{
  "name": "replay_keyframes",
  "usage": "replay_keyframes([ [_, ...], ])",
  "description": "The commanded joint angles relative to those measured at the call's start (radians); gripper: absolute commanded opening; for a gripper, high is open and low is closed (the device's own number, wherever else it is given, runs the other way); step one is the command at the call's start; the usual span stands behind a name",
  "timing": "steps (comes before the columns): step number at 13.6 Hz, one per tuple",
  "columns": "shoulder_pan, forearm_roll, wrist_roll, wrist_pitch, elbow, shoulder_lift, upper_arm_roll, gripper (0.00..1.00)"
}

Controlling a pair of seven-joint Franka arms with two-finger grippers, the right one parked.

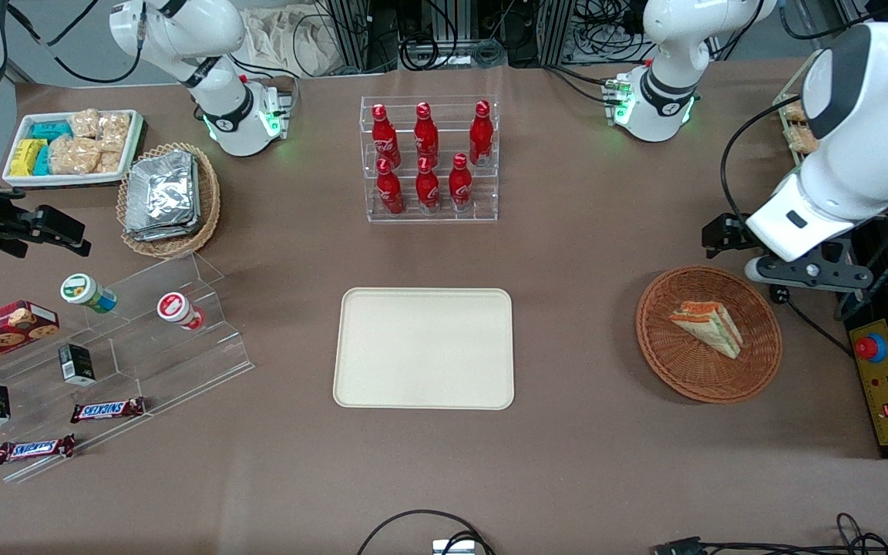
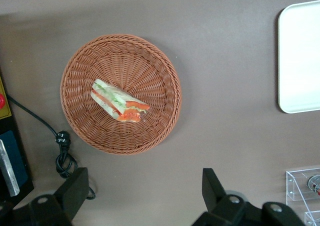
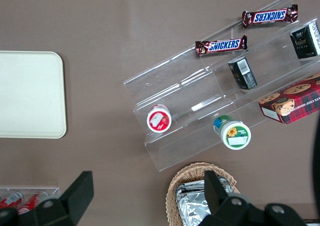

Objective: Place sandwich from basket to tray
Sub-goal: 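Move the left gripper down over the sandwich in the wicker basket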

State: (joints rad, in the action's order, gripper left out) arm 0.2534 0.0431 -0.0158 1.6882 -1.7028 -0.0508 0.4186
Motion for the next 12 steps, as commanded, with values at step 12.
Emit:
replay_keyframes([
  [12,0.075,0.02,-0.446,0.218,-0.127,-0.109,0.0,1.0],
])
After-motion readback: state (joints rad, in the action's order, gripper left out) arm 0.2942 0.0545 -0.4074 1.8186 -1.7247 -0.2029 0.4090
